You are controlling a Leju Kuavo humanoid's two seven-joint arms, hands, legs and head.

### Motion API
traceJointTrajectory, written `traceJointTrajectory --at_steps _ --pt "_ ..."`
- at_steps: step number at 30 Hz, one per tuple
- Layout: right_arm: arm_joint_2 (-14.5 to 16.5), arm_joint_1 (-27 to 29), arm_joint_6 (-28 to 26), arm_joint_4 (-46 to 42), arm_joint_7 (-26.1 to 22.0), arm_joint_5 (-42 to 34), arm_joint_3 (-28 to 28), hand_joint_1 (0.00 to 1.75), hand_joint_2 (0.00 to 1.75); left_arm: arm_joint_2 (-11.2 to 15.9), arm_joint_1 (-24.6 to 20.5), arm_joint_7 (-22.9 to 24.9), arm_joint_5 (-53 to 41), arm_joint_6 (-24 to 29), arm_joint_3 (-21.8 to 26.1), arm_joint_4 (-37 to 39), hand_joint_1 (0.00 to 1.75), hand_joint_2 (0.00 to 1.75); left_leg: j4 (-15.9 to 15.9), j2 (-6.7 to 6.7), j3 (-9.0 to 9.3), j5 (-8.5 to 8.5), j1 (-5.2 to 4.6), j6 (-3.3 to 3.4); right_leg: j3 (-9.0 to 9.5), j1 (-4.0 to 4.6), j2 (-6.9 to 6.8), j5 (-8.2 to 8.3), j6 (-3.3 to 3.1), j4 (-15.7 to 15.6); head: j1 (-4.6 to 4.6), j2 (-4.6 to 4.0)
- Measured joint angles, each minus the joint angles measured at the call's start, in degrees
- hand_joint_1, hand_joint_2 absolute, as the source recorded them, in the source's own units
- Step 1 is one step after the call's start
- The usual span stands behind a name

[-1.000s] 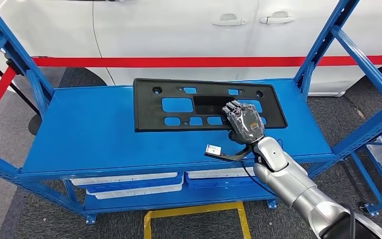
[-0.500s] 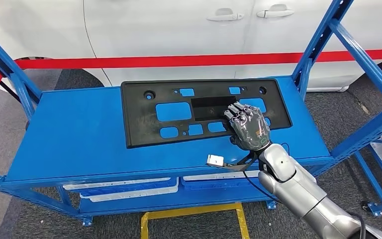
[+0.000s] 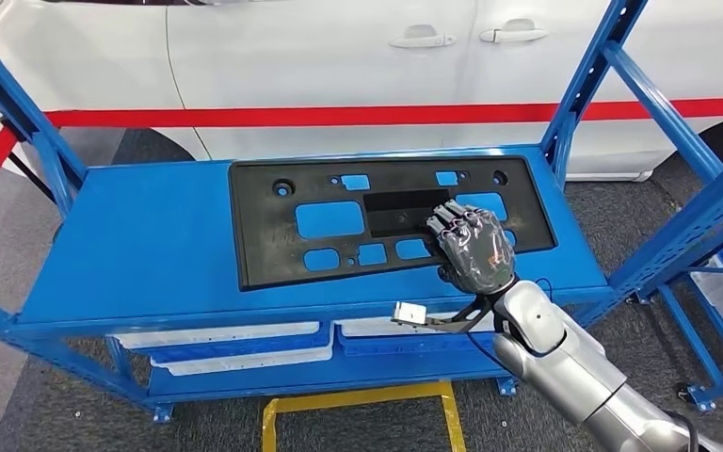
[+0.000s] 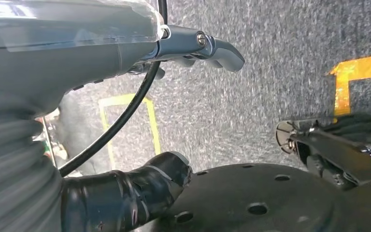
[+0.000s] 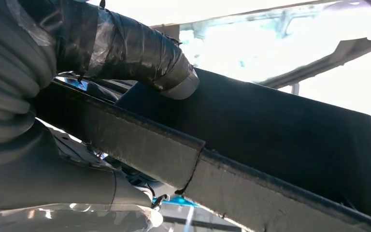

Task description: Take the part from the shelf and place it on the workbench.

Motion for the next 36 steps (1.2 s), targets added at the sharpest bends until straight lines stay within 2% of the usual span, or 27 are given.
traceJointTrajectory --at_steps 1,2,5,6,7,8,9,10,11,13,16,17,19,20,21,22,23,24,25,26,28,29,31,32,33,35,36 --pt "-0.2 0.1 0.2 -0.2 0.1 0.0 -0.1 1.75 1.75 0.0 0.0 0.1 -0.2 -0.1 0.0 -0.2 0.00 1.75 -2.0 0.15 0.29 1.19 -0.07 0.28 -0.31 -0.10 -0.01 -0.04 0.59 0.0 0.02 -0.01" --pt "-0.4 0.1 0.5 -0.4 0.1 0.0 -0.2 1.75 1.75 -0.1 0.0 0.3 -0.3 -0.3 0.0 -0.5 0.00 1.75 -3.0 0.34 -0.13 2.42 0.01 0.42 -0.82 -0.22 -0.02 -1.09 1.26 0.7 0.03 -0.01" --pt "-0.7 0.3 1.0 -0.6 0.3 -0.2 -0.3 1.75 1.75 -0.1 0.2 0.5 -0.5 -0.4 0.0 -0.8 0.00 1.75 -3.4 0.59 -2.24 4.66 0.23 0.68 -2.89 -0.67 0.10 -8.93 2.25 9.0 0.07 -0.01" --pt "-0.7 0.4 1.1 -0.6 0.4 -0.2 -0.4 1.75 1.75 -0.1 0.2 0.5 -0.5 -0.4 0.0 -0.8 0.00 1.75 -3.2 0.61 -3.14 5.18 0.26 0.55 -3.15 -0.92 0.10 -10.11 2.58 11.8 0.07 -0.01" --pt "-0.7 0.5 1.2 -0.7 0.4 -0.3 -0.4 1.75 1.75 -0.1 0.2 0.5 -0.5 -0.5 0.0 -0.8 0.00 1.75 -2.9 0.63 -4.01 5.62 0.32 0.41 -2.76 -1.18 0.09 -10.01 2.89 13.2 0.06 -0.01" --pt "-0.7 0.6 1.3 -0.8 0.4 -0.3 -0.4 1.75 1.75 -0.1 0.2 0.5 -0.6 -0.6 0.0 -0.8 0.00 1.75 -2.5 0.64 -4.91 5.98 0.45 0.21 -1.46 -1.44 0.08 -8.94 3.20 12.8 0.07 -0.01" --pt "-0.7 0.6 1.5 -0.9 0.4 -0.3 -0.4 1.75 1.75 -0.1 0.2 0.5 -0.7 -0.7 0.0 -0.9 0.00 1.75 -2.0 0.63 -5.82 6.27 0.63 -0.05 0.81 -1.72 0.05 -7.50 3.53 10.5 0.06 -0.01" --pt "-0.8 0.5 1.8 -1.1 0.4 -0.3 -0.4 1.75 1.75 -0.2 0.2 0.5 -0.9 -0.8 0.0 -0.9 0.00 1.75 -1.4 0.63 -6.67 6.50 0.81 -0.34 3.49 -1.93 0.04 -6.94 3.86 6.9 0.07 0.00" --pt "-0.8 0.3 2.2 -1.3 0.5 -0.3 -0.4 1.75 1.75 -0.2 0.1 0.5 -1.0 -0.9 0.0 -1.0 0.00 1.75 -0.8 0.60 -7.43 6.72 0.89 -0.69 5.86 -1.87 0.09 -6.72 3.83 3.5 0.06 0.00" --pt "-0.8 0.0 3.0 -1.7 0.7 -0.3 -0.4 1.75 1.75 -0.2 0.1 0.5 -1.0 -1.0 0.1 -1.1 0.00 1.75 -0.1 0.53 -8.27 7.25 0.81 -1.51 7.91 -1.53 0.26 -7.37 3.04 -0.2 0.05 0.01" --pt "-0.7 -0.4 3.5 -1.9 1.0 -0.3 -0.4 1.75 1.75 -0.1 0.1 0.5 -1.1 -1.1 0.2 -1.3 0.00 1.75 0.1 0.28 -8.82 7.92 0.82 -2.69 6.88 -1.36 0.14 -6.45 1.09 -0.4 0.04 0.00" --pt "-0.7 -0.4 3.5 -2.0 1.0 -0.3 -0.4 1.75 1.75 -0.1 0.1 0.5 -1.1 -1.1 0.2 -1.3 0.00 1.75 0.9 0.20 -9.28 6.84 0.90 -2.98 6.35 -1.45 0.00 -5.89 0.49 -0.6 0.05 -0.01" --pt "-0.7 -0.5 3.6 -2.2 1.1 -0.3 -0.4 1.75 1.75 -0.1 0.2 0.5 -1.1 -1.1 0.3 -1.4 0.00 1.75 5.2 0.09 -10.75 1.92 1.00 -3.37 5.06 -1.49 -0.24 -4.67 -0.42 -0.7 0.03 -0.01" --pt "-0.7 -0.6 3.7 -2.2 1.1 -0.4 -0.4 1.75 1.75 -0.1 0.2 0.6 -1.2 -1.1 0.3 -1.4 0.00 1.75 8.6 0.10 -11.62 -0.96 1.00 -3.49 4.32 -1.39 -0.25 -4.05 -0.62 -0.7 0.03 0.00" --pt "-0.7 -0.5 3.8 -2.3 1.2 -0.4 -0.4 1.75 1.75 -0.1 0.2 0.6 -1.3 -1.2 0.3 -1.5 0.00 1.75 11.9 0.10 -12.19 -2.92 1.00 -3.55 3.51 -1.27 -0.27 -3.42 -0.70 -0.7 0.02 0.01" --pt "-0.7 -0.5 3.8 -2.3 1.2 -0.5 -0.4 1.75 1.75 -0.1 0.2 0.6 -1.3 -1.2 0.4 -1.5 0.00 1.75 14.3 0.10 -12.20 -3.60 0.98 -3.51 2.64 -1.12 -0.28 -2.74 -0.71 -0.6 0.02 0.00" --pt "-0.6 -0.5 3.9 -2.3 1.1 -0.5 -0.4 1.75 1.75 -0.1 0.2 0.6 -1.4 -1.3 0.4 -1.6 0.00 1.75 15.0 0.09 -11.38 -3.00 0.93 -3.33 1.76 -0.96 -0.28 -2.06 -0.68 -0.5 0.02 0.01" --pt "-0.6 -0.5 3.9 -2.3 1.1 -0.5 -0.4 1.75 1.75 -0.1 0.2 0.6 -1.5 -1.4 0.4 -1.7 0.00 1.75 13.8 0.08 -9.62 -1.57 0.85 -3.00 0.87 -0.80 -0.28 -1.39 -0.62 -0.5 0.01 0.01" --pt "-0.6 -0.6 4.0 -2.3 1.1 -0.5 -0.4 1.75 1.75 -0.1 0.2 0.6 -1.6 -1.5 0.4 -1.8 0.00 1.75 10.9 0.06 -6.97 -0.16 0.70 -2.50 0.11 -0.67 -0.28 -0.75 -0.54 -0.4 0.01 0.01" --pt "-0.6 -0.6 4.1 -2.3 1.1 -0.6 -0.4 1.75 1.75 -0.1 0.1 0.6 -1.7 -1.5 0.4 -2.0 0.00 1.75 6.8 0.05 -3.82 0.26 0.47 -1.90 -0.46 -0.55 -0.28 -0.17 -0.38 -0.4 0.01 0.01" --pt "-0.6 -0.9 4.5 -2.3 1.2 -0.6 -0.3 1.75 1.75 0.0 0.2 0.6 -1.8 -1.8 0.5 -2.4 0.00 1.75 -0.1 0.03 0.72 -0.22 0.04 -1.18 -0.90 -0.60 -0.39 0.99 0.18 -0.6 0.02 0.01" --pt "-0.5 -1.2 4.8 -2.3 1.3 -0.6 -0.3 1.75 1.75 0.0 0.2 0.6 -1.9 -1.9 0.5 -2.6 0.00 1.75 -1.9 0.04 1.55 -0.53 -0.15 -1.01 -0.89 -0.74 -0.48 1.61 0.57 -0.8 -0.02 0.02" --pt "-0.3 -1.7 5.3 -2.2 1.5 -0.7 -0.1 1.75 1.75 0.0 0.2 0.6 -2.1 -2.1 0.7 -2.7 0.00 1.75 -2.9 0.13 1.16 0.77 -0.21 -0.62 -0.82 -0.97 -0.56 2.64 1.34 -1.6 -0.08 0.01" --pt "-0.3 -1.8 5.5 -2.2 1.6 -0.7 -0.1 1.75 1.75 0.0 0.2 0.6 -2.1 -2.2 0.8 -2.8 0.00 1.75 -3.3 0.24 0.75 1.64 -0.15 -0.26 -1.07 -1.01 -0.49 1.96 1.60 -1.4 -0.08 0.01" --pt "-0.3 -1.9 5.6 -2.2 1.6 -0.7 -0.1 1.75 1.75 0.0 0.3 0.6 -2.2 -2.3 1.0 -3.0 0.00 1.75 -3.6 0.35 0.17 2.61 -0.03 0.11 -1.57 -1.01 -0.38 -0.01 1.79 -0.2 -0.06 -0.01" --pt "-0.2 -2.2 5.8 -2.1 1.8 -0.8 0.0 1.75 1.75 0.0 0.4 0.7 -2.3 -2.5 1.2 -3.3 0.00 1.75 -3.8 0.50 -1.46 4.29 -0.01 0.57 -3.11 -1.12 -0.21 -6.22 2.04 5.6 -0.06 -0.01" --pt "-0.2 -2.3 6.0 -2.1 1.8 -0.8 0.2 1.75 1.75 0.0 0.5 0.7 -2.3 -2.7 1.3 -3.6 0.00 1.75 -3.7 0.53 -2.45 5.01 -0.06 0.61 -3.76 -1.16 -0.18 -8.59 2.21 9.3 -0.07 -0.01"
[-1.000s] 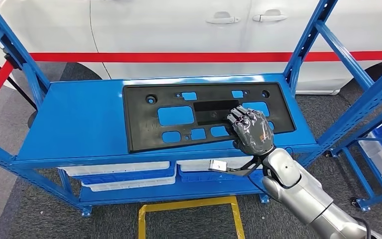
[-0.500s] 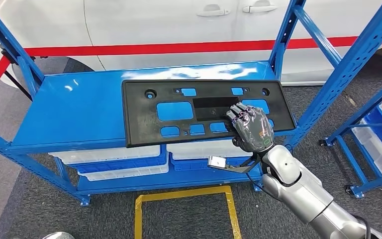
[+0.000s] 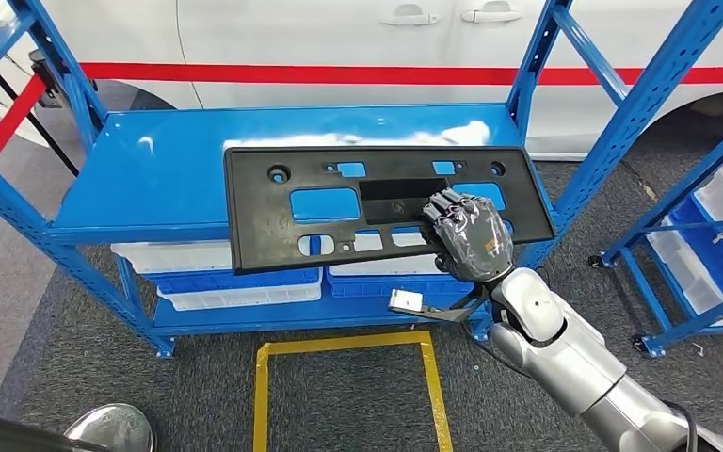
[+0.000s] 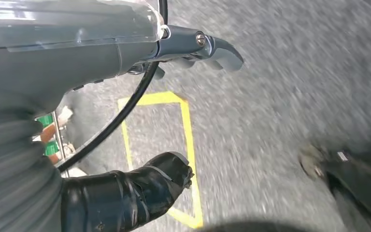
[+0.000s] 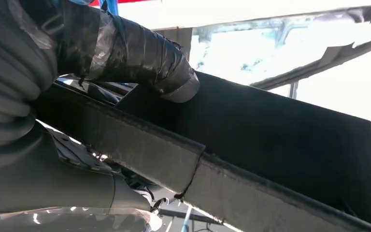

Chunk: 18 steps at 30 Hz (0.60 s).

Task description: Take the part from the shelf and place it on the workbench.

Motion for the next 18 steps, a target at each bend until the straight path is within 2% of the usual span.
traceJointTrajectory --at_steps 1,2,3,4,5,6,7,8,10,11,12,13,15,16,17,18 --pt "0.0 -0.1 0.2 0.1 0.1 0.0 0.2 1.75 1.75 0.0 0.1 0.0 0.0 -0.2 0.1 -0.2 0.00 1.75 0.2 0.02 -1.05 0.65 -0.05 -0.04 -0.20 -0.03 0.00 -0.91 0.15 3.0 -0.01 0.00" --pt "0.1 -0.2 0.3 0.2 0.1 0.0 0.4 1.75 1.75 0.0 0.2 0.0 -0.1 -0.3 0.2 -0.4 0.00 1.75 0.5 0.03 -2.16 1.26 -0.09 -0.10 0.36 -0.04 0.00 -0.46 0.25 4.6 -0.01 0.00" --pt "0.1 -0.3 0.4 0.2 0.1 0.0 0.5 1.75 1.75 0.0 0.3 0.1 -0.1 -0.4 0.2 -0.6 0.00 1.75 0.9 0.03 -3.27 1.81 -0.09 -0.20 1.96 -0.04 -0.01 0.91 0.25 4.2 -0.01 0.00" --pt "0.2 -0.4 0.4 0.3 0.1 0.0 0.6 1.75 1.75 -0.1 0.3 0.1 -0.1 -0.5 0.2 -0.7 0.00 1.75 1.4 0.02 -4.32 2.28 -0.09 -0.34 4.53 -0.04 -0.01 2.32 0.13 1.8 -0.01 0.00" --pt "0.2 -0.6 0.4 0.3 0.1 0.0 0.7 1.75 1.75 -0.1 0.3 0.1 -0.2 -0.6 0.3 -0.8 0.00 1.75 1.9 0.00 -5.23 2.69 -0.10 -0.53 7.66 0.01 -0.02 2.60 -0.10 -2.0 -0.01 0.01" --pt "0.2 -0.9 0.4 0.3 0.1 0.0 0.7 1.75 1.75 -0.2 0.4 0.1 -0.2 -0.6 0.3 -0.9 0.00 1.75 2.3 -0.01 -5.93 3.05 -0.14 -0.78 10.57 0.16 -0.02 2.18 -0.38 -5.9 -0.04 0.01" --pt "0.3 -1.2 0.4 0.3 0.2 0.0 0.7 1.75 1.75 -0.3 0.4 0.1 -0.3 -0.8 0.3 -1.0 0.00 1.75 2.6 -0.02 -6.31 3.41 -0.19 -1.08 12.49 0.37 -0.02 1.48 -0.65 -8.9 -0.02 0.01" --pt "0.3 -1.6 0.5 0.3 0.3 0.0 0.8 1.75 1.75 -0.3 0.5 0.1 -0.5 -1.0 0.4 -1.2 0.00 1.75 2.7 -0.01 -6.53 3.83 -0.18 -1.45 13.39 0.61 -0.01 0.77 -0.96 -10.6 -0.02 0.02" --pt "0.6 -2.4 1.0 0.3 0.8 -0.1 1.2 1.75 1.75 -0.5 0.8 0.2 -0.9 -1.7 0.7 -1.9 0.00 1.75 2.5 -0.04 -6.82 4.66 -0.16 -2.20 12.94 0.71 -0.05 1.58 -1.70 -11.4 0.03 0.01" --pt "0.7 -2.9 1.3 0.4 1.0 -0.1 1.4 1.75 1.75 -0.5 0.9 0.3 -1.1 -2.1 0.9 -2.3 0.00 1.75 2.8 -0.15 -7.23 4.22 -0.11 -2.60 12.43 0.56 -0.12 2.21 -2.19 -11.7 0.02 0.01" --pt "0.9 -3.3 1.5 0.4 1.2 -0.1 1.7 1.75 1.75 -0.5 1.0 0.4 -1.3 -2.5 1.2 -2.7 0.00 1.75 3.9 -0.27 -7.81 2.68 -0.08 -2.99 11.78 0.35 -0.22 3.00 -2.69 -11.9 0.00 0.00" --pt "1.1 -3.7 1.7 0.4 1.4 -0.1 2.0 1.75 1.75 -0.6 1.1 0.4 -1.4 -2.8 1.4 -3.2 0.00 1.75 6.1 -0.39 -8.59 0.04 0.07 -3.40 11.02 0.16 -0.31 3.82 -3.08 -12.1 -0.05 0.00" --pt "1.4 -4.2 1.8 0.4 1.6 -0.1 2.5 1.75 1.75 -0.7 1.3 0.5 -1.7 -3.5 1.8 -4.1 0.00 1.75 13.0 -0.48 -10.21 -5.81 0.40 -4.21 9.35 0.13 -0.37 5.30 -3.36 -12.1 -0.12 0.00" --pt "1.5 -4.3 1.8 0.5 1.6 -0.1 2.6 1.75 1.75 -0.8 1.5 0.6 -1.9 -3.7 2.0 -4.5 0.00 1.75 16.3 -0.47 -10.60 -7.24 0.60 -4.54 8.44 0.12 -0.39 5.99 -3.25 -12.0 -0.11 0.00" --pt "1.5 -4.3 1.8 0.5 1.6 -0.1 2.8 1.75 1.75 -0.8 1.6 0.7 -1.9 -3.9 2.1 -5.0 0.00 1.75 18.3 -0.46 -10.34 -7.22 0.78 -4.79 7.54 0.07 -0.43 6.63 -3.09 -11.8 -0.11 0.00" --pt "1.5 -4.3 1.8 0.6 1.7 -0.1 2.9 1.75 1.75 -0.9 1.6 0.7 -2.0 -4.1 2.3 -5.3 0.00 1.75 18.3 -0.46 -9.21 -6.11 0.95 -4.97 6.61 0.00 -0.48 7.21 -2.89 -11.6 -0.11 0.00"
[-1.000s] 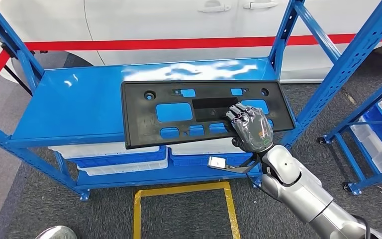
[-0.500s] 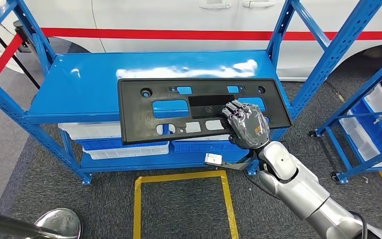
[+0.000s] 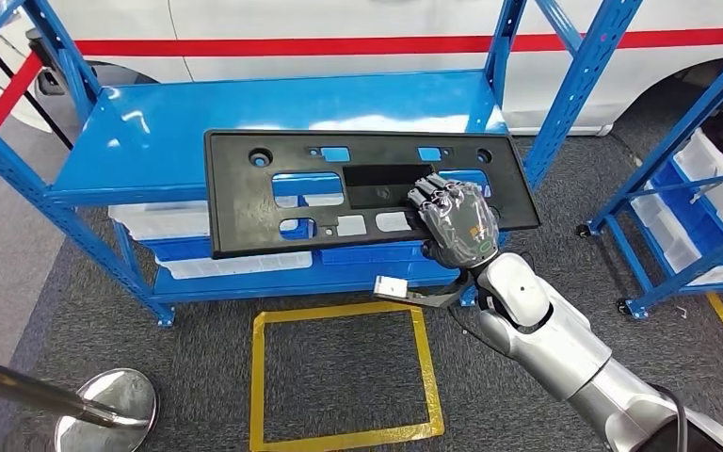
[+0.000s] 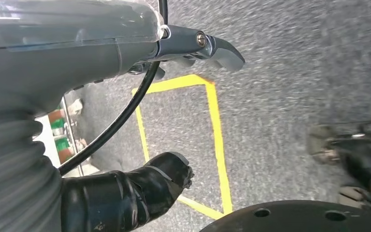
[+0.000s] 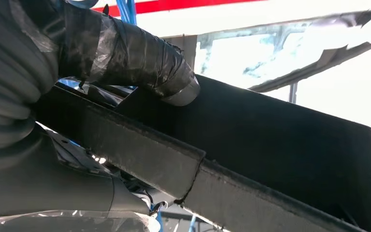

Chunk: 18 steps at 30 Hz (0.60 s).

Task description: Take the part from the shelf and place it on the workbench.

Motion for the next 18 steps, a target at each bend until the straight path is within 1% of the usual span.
traceJointTrajectory --at_steps 1,2,3,4,5,6,7,8,9,10,11,12,13,14,15,16,17,18 --pt "0.0 0.0 0.0 0.1 0.0 0.0 0.1 1.75 1.75 -0.1 0.1 0.0 -0.1 -0.2 0.2 -0.4 0.00 1.75 -2.0 0.00 2.15 1.53 0.16 -0.10 -0.89 -0.09 -0.03 0.53 0.23 0.2 0.00 0.00" --pt "0.0 -0.1 0.0 0.1 0.0 0.0 0.2 1.75 1.75 -0.1 0.1 0.1 -0.2 -0.4 0.4 -0.8 0.00 1.75 -5.6 -0.05 5.22 2.48 0.31 -0.10 -1.65 -0.17 -0.05 1.02 0.52 0.5 -0.01 0.01" --pt "0.0 -0.2 0.0 0.1 0.0 0.1 0.3 1.75 1.75 -0.3 0.1 0.1 -0.4 -0.7 0.5 -1.2 0.00 1.75 -10.1 -0.15 8.52 2.56 0.32 0.01 -2.29 -0.18 -0.04 1.47 0.86 0.8 0.00 0.01" --pt "0.0 -0.3 0.1 0.2 0.1 0.1 0.3 1.75 1.75 -0.4 0.2 0.1 -0.6 -1.0 0.7 -1.6 0.00 1.75 -13.6 -0.26 10.94 2.22 0.28 0.30 -2.68 -0.16 -0.02 1.96 1.25 1.0 0.01 0.02" --pt "0.0 -0.4 0.2 0.2 0.1 0.1 0.4 1.75 1.75 -0.5 0.3 0.2 -0.7 -1.2 0.9 -2.0 0.00 1.75 -16.0 -0.38 12.35 1.68 0.16 0.66 -2.87 -0.12 -0.02 2.47 1.65 1.0 0.01 0.02" --pt "0.0 -0.5 0.3 0.2 0.1 0.1 0.4 1.75 1.75 -0.7 0.3 0.2 -0.9 -1.5 1.1 -2.4 0.00 1.75 -16.9 -0.44 12.61 1.54 -0.03 1.11 -2.96 -0.09 -0.02 3.02 2.07 0.8 0.02 0.02" --pt "0.0 -0.5 0.4 0.2 0.2 0.1 0.4 1.75 1.75 -0.8 0.4 0.2 -1.0 -1.7 1.3 -2.6 0.00 1.75 -16.9 -0.41 12.12 2.01 -0.06 1.67 -3.02 -0.15 -0.03 3.54 2.46 0.6 0.02 0.02" --pt "0.0 -0.6 0.5 0.3 0.2 0.2 0.5 1.75 1.75 -0.9 0.4 0.2 -1.1 -1.9 1.5 -2.9 0.00 1.75 -17.0 -0.29 11.72 2.61 -0.05 2.21 -3.30 -0.25 0.01 3.26 2.78 0.7 0.03 0.01" --pt "0.0 -0.6 0.6 0.3 0.2 0.2 0.5 1.75 1.75 -1.1 0.5 0.2 -1.2 -2.1 1.8 -3.2 0.00 1.75 -17.2 -0.14 11.21 3.32 -0.02 2.84 -3.77 -0.36 0.05 1.92 3.01 1.5 0.04 0.01" --pt "0.0 -0.6 0.7 0.3 0.3 0.2 0.5 1.75 1.75 -1.3 0.5 0.2 -1.3 -2.2 2.0 -3.5 0.00 1.75 -17.3 0.02 10.55 4.09 0.01 3.40 -4.48 -0.43 0.10 -0.54 3.17 3.3 0.05 0.00" --pt "0.0 -0.6 0.8 0.4 0.4 0.3 0.5 1.75 1.75 -1.4 0.6 0.2 -1.5 -2.4 2.2 -3.8 0.00 1.75 -17.2 0.17 9.77 4.81 -0.08 3.81 -5.36 -0.46 0.16 -3.79 3.30 6.4 0.05 0.00" --pt "0.0 -0.6 0.8 0.4 0.5 0.3 0.5 1.75 1.75 -1.6 0.6 0.2 -1.6 -2.5 2.4 -4.1 0.00 1.75 -17.2 0.24 8.87 5.49 -0.22 4.08 -6.22 -0.45 0.20 -6.69 3.43 10.2 0.04 0.00" --pt "0.0 -0.6 0.8 0.5 0.6 0.3 0.5 1.75 1.75 -1.7 0.7 0.2 -1.8 -2.6 2.5 -4.3 0.00 1.75 -17.1 0.29 7.93 6.14 -0.38 4.20 -6.82 -0.43 0.24 -8.52 3.54 14.0 0.03 0.00" --pt "0.0 -0.6 0.9 0.5 0.6 0.3 0.5 1.75 1.75 -1.8 0.8 0.2 -1.9 -2.7 2.6 -4.5 0.00 1.75 -16.9 0.32 6.96 6.74 -0.53 4.24 -6.84 -0.42 0.28 -8.95 3.60 16.7 0.03 0.00" --pt "0.0 -0.6 0.9 0.6 0.7 0.3 0.5 1.75 1.75 -1.9 0.9 0.2 -2.1 -2.7 2.8 -4.7 0.00 1.75 -16.6 0.33 6.00 7.25 -0.66 4.23 -6.00 -0.38 0.30 -8.12 3.54 17.5 0.03 0.00" --pt "0.0 -0.6 0.8 0.7 0.7 0.3 0.5 1.75 1.75 -2.0 0.9 0.2 -2.2 -2.8 2.9 -4.8 0.00 1.75 -16.3 0.32 5.09 7.71 -0.76 4.18 -4.18 -0.32 0.32 -6.63 3.36 16.3 0.03 0.00" --pt "0.0 -0.6 0.8 0.7 0.7 0.3 0.5 1.75 1.75 -2.2 1.0 0.2 -2.2 -2.8 3.1 -5.0 0.00 1.75 -16.0 0.30 4.29 8.14 -0.82 4.09 -1.37 -0.20 0.33 -5.33 3.06 13.2 0.03 0.00" --pt "0.0 -0.7 0.7 0.7 0.7 0.3 0.5 1.75 1.75 -2.3 1.0 0.2 -2.3 -2.9 3.3 -5.1 0.00 1.75 -15.8 0.28 3.60 8.55 -0.93 3.92 1.83 0.04 0.32 -5.10 2.69 9.0 0.03 0.00"
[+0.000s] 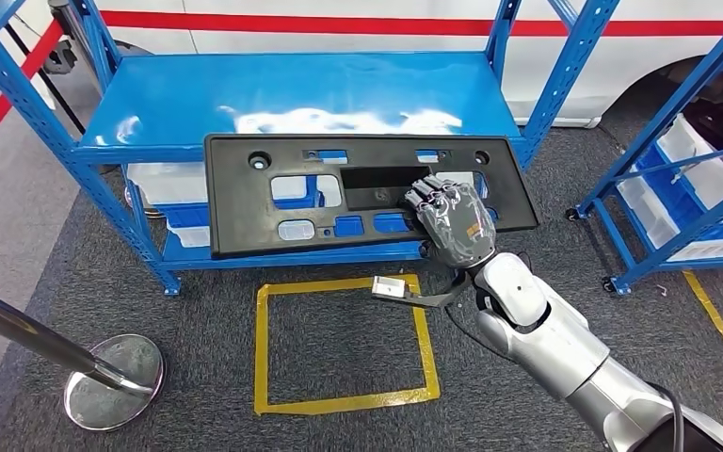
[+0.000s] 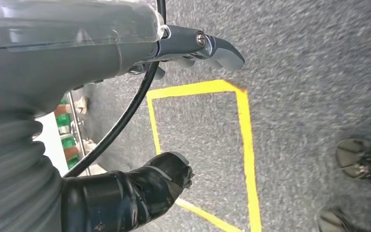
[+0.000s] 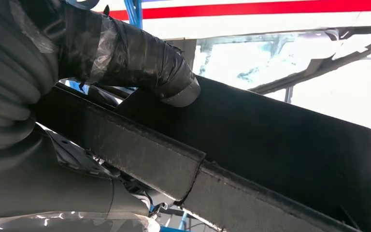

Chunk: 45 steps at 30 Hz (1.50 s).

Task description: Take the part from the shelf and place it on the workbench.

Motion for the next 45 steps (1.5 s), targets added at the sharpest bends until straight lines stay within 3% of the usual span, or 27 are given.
traceJointTrajectory --at_steps 2,3,5,6,8,10,11,13,15,17,19,21,22,24,25,26,28,30,32,34,36,37,39,41,42,43,45 --pt "0.0 -0.2 0.0 0.0 0.0 0.0 0.0 1.75 1.75 -0.3 0.1 -0.1 -0.2 -0.2 0.3 -0.3 0.00 1.75 0.2 0.01 -0.69 0.91 -0.08 -0.55 4.49 0.48 -0.01 -0.84 -0.67 -6.8 -0.01 0.01" --pt "0.0 -0.4 0.0 0.0 0.0 0.0 0.0 1.75 1.75 -0.4 0.1 -0.2 -0.3 -0.3 0.4 -0.4 0.00 1.75 0.0 0.04 -0.83 1.44 -0.05 -0.91 5.16 0.73 0.00 -1.28 -0.91 -8.3 -0.02 0.01" --pt "0.0 -0.7 0.3 0.0 0.0 0.2 0.0 1.75 1.75 -0.5 0.2 -0.3 -0.6 -0.5 0.7 -0.7 0.00 1.75 -0.3 -0.04 -1.09 2.16 -0.02 -1.63 4.58 0.71 -0.13 -0.25 -1.62 -9.1 0.00 0.00" --pt "0.0 -0.9 0.5 0.0 0.1 0.3 0.1 1.75 1.75 -0.5 0.2 -0.3 -0.8 -0.6 0.8 -0.8 0.00 1.75 0.1 -0.15 -1.54 1.36 -0.04 -1.95 4.17 0.53 -0.25 0.38 -2.14 -9.4 -0.02 0.00" --pt "0.0 -0.9 0.6 0.1 0.2 0.4 0.1 1.75 1.75 -0.5 0.2 -0.3 -1.0 -0.8 1.1 -1.0 0.00 1.75 4.1 -0.38 -2.98 -3.21 0.12 -2.57 3.03 0.13 -0.49 1.81 -3.08 -9.9 -0.01 -0.01" --pt "0.0 -0.9 0.6 0.1 0.2 0.4 0.1 1.75 1.75 -0.6 0.3 -0.4 -1.2 -0.9 1.4 -1.2 0.00 1.75 11.0 -0.39 -4.46 -8.24 0.44 -3.19 1.52 0.12 -0.49 2.98 -3.39 -9.9 -0.01 -0.01" --pt "0.0 -0.9 0.6 0.2 0.2 0.4 0.1 1.75 1.75 -0.6 0.4 -0.4 -1.3 -1.0 1.6 -1.2 0.00 1.75 13.7 -0.38 -4.66 -9.07 0.61 -3.44 0.70 0.11 -0.50 3.56 -3.33 -9.8 -0.02 -0.01" --pt "0.0 -0.9 0.6 0.3 0.2 0.4 0.2 1.75 1.75 -0.6 0.3 -0.5 -1.6 -1.1 1.8 -1.4 0.00 1.75 14.3 -0.37 -2.75 -7.18 0.86 -3.74 -1.02 0.04 -0.50 4.60 -3.05 -9.4 -0.03 0.00" --pt "0.0 -1.0 0.6 0.3 0.2 0.4 0.2 1.75 1.75 -0.6 0.3 -0.6 -1.8 -1.4 1.9 -1.6 0.00 1.75 8.0 -0.44 2.34 -4.70 0.98 -3.60 -2.48 -0.04 -0.49 5.37 -2.58 -8.8 -0.03 0.00" --pt "0.0 -1.3 0.7 0.3 0.4 0.4 0.2 1.75 1.75 -0.6 0.2 -0.8 -2.1 -1.6 2.0 -1.8 0.00 1.75 0.8 -0.60 6.95 -5.02 0.81 -3.11 -3.34 -0.01 -0.52 6.10 -1.93 -8.4 -0.02 0.00" --pt "0.0 -1.6 0.7 0.4 0.5 0.4 0.3 1.75 1.75 -0.6 0.2 -0.9 -2.3 -1.7 2.4 -1.8 0.00 1.75 -1.8 -0.71 8.17 -5.43 0.53 -2.55 -3.64 -0.01 -0.55 7.14 -1.17 -8.6 -0.01 0.00" --pt "0.0 -1.7 0.9 0.5 0.5 0.4 0.4 1.75 1.75 -0.7 0.1 -1.0 -2.5 -1.7 2.8 -1.9 0.00 1.75 -2.3 -0.51 7.73 -4.38 0.72 -1.64 -3.97 -0.08 -0.40 6.92 -0.55 -8.6 0.02 0.00" --pt "0.0 -1.9 0.9 0.5 0.6 0.4 0.5 1.75 1.75 -0.7 0.1 -1.0 -2.6 -1.7 2.9 -1.9 0.00 1.75 -2.6 -0.32 7.31 -3.75 0.82 -1.05 -4.46 -0.09 -0.27 5.33 -0.36 -7.3 0.05 0.00" --pt "0.0 -2.0 1.0 0.7 0.7 0.5 0.5 1.75 1.75 -0.8 0.1 -1.0 -2.8 -1.7 3.1 -1.9 0.00 1.75 -2.6 0.01 6.00 -2.63 0.79 -0.20 -6.18 -0.13 0.00 -0.04 -0.14 -1.4 0.10 -0.01" --pt "0.0 -2.1 1.1 0.7 0.8 0.5 0.5 1.75 1.75 -0.8 0.0 -1.0 -2.9 -1.7 3.2 -1.9 0.00 1.75 -2.4 0.07 5.20 -2.16 0.69 -0.01 -7.09 -0.13 0.07 -2.43 -0.03 2.5 0.10 -0.02" --pt "0.0 -2.0 1.1 0.9 0.8 0.5 0.6 1.75 1.75 -0.9 0.0 -1.0 -3.0 -1.8 3.3 -1.9 0.00 1.75 -2.2 0.10 4.40 -1.74 0.61 -0.01 -7.58 -0.13 0.12 -3.64 0.10 5.6 0.11 -0.02" --pt "0.0 -2.0 1.1 1.1 0.8 0.5 0.6 1.75 1.75 -0.9 0.0 -1.1 -3.3 -1.8 3.5 -1.9 0.00 1.75 -1.4 0.12 2.77 -1.06 0.54 -0.13 -6.20 -0.14 0.15 -2.41 0.20 7.0 0.10 -0.02" --pt "0.0 -2.2 1.1 1.4 0.7 0.5 0.7 1.75 1.75 -1.0 0.0 -1.1 -3.6 -1.9 3.6 -2.0 0.00 1.75 -0.5 0.12 1.36 -0.61 0.54 -0.40 -1.60 -0.12 0.15 0.16 -0.05 1.2 0.10 -0.01" --pt "-0.1 -2.4 1.0 1.5 0.7 0.5 0.7 1.75 1.75 -1.0 0.0 -1.2 -4.0 -2.0 3.9 -2.0 0.00 1.75 0.2 0.10 0.42 -0.09 0.42 -0.92 2.70 0.18 0.22 0.10 -0.51 -5.6 0.09 -0.01" --pt "-0.1 -2.5 1.0 1.6 0.7 0.5 0.7 1.75 1.75 -1.1 0.0 -1.2 -4.2 -2.0 4.2 -2.0 0.00 1.75 0.2 0.10 -0.04 0.75 0.38 -1.58 3.84 0.61 0.27 -0.51 -0.98 -8.0 0.09 0.00" --pt "-0.2 -2.5 0.9 1.9 0.7 0.5 0.8 1.75 1.75 -1.1 0.0 -1.2 -4.3 -2.0 4.6 -2.0 0.00 1.75 0.3 -0.03 -0.49 0.74 0.39 -2.28 3.23 0.40 0.07 0.34 -1.80 -8.5 0.09 -0.01" --pt "-0.2 -2.6 0.9 2.0 0.7 0.5 0.8 1.75 1.75 -1.1 0.1 -1.2 -4.3 -2.0 4.8 -2.0 0.00 1.75 1.2 -0.13 -0.91 -0.52 0.40 -2.59 2.82 0.22 -0.06 0.91 -2.30 -8.7 0.08 -0.01" --pt "-0.2 -2.6 0.9 2.2 0.7 0.5 0.9 1.75 1.75 -1.1 0.1 -1.3 -4.6 -2.0 5.0 -2.0 0.00 1.75 6.3 -0.29 -2.39 -5.88 0.55 -3.11 1.57 0.07 -0.28 2.20 -3.06 -8.9 0.08 -0.01" --pt "-0.2 -2.6 0.9 2.3 0.7 0.5 1.0 1.75 1.75 -1.1 0.0 -1.3 -4.7 -2.0 5.1 -2.0 0.00 1.75 13.6 -0.29 -3.82 -10.29 0.67 -3.45 -0.19 0.08 -0.30 3.45 -3.22 -8.7 0.08 -0.01" --pt "-0.2 -2.6 0.9 2.4 0.7 0.5 1.0 1.75 1.75 -1.1 0.0 -1.3 -4.7 -2.0 5.1 -2.0 0.00 1.75 15.9 -0.29 -3.83 -10.49 0.72 -3.56 -1.06 0.08 -0.32 4.05 -3.14 -8.5 0.08 -0.01" --pt "-0.2 -2.6 0.9 2.4 0.7 0.5 1.0 1.75 1.75 -1.1 0.0 -1.3 -4.7 -2.0 5.1 -2.0 0.00 1.75 16.4 -0.28 -3.01 -9.39 0.78 -3.60 -1.94 0.06 -0.35 4.62 -3.04 -8.4 0.08 -0.01" --pt "-0.2 -2.7 0.9 2.5 0.7 0.5 1.0 1.75 1.75 -1.1 0.0 -1.3 -4.7 -2.0 5.1 -2.1 0.00 1.75 11.5 -0.32 1.59 -6.17 0.88 -3.45 -3.57 0.02 -0.36 5.71 -2.69 -7.9 0.07 0.00"
